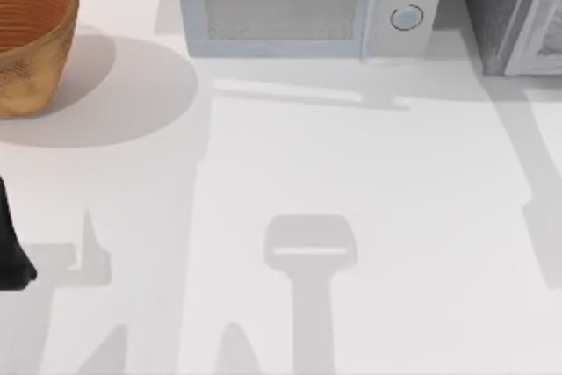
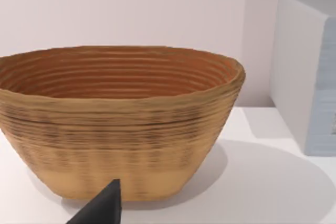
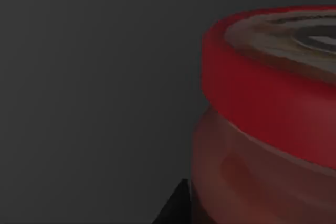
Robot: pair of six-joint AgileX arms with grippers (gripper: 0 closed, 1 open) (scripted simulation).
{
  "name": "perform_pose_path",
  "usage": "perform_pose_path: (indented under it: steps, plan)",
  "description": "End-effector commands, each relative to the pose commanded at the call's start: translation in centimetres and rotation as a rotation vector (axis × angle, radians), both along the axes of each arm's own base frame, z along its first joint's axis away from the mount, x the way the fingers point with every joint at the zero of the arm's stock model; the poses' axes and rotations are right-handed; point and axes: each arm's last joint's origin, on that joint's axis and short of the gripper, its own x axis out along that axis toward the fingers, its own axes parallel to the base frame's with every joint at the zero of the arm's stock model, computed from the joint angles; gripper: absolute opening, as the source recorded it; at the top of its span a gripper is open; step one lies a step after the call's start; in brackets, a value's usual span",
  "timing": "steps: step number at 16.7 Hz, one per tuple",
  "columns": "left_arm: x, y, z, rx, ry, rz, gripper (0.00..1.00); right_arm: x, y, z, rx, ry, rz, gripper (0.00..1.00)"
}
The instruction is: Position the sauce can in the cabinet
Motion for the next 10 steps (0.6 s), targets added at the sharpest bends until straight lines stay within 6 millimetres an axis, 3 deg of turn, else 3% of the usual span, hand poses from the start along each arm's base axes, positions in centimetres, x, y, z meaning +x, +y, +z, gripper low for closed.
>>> perform_pose_path:
  steps: [4,10]
  plan:
    - [0.00,0.00,0.00,0.000,0.000,0.000,1.00,0.00,0.00,0.00,0.000,0.000,0.000,0.98]
    - [0.00,0.00,0.00,0.000,0.000,0.000,1.00,0.00,0.00,0.00,0.000,0.000,0.000,1.00]
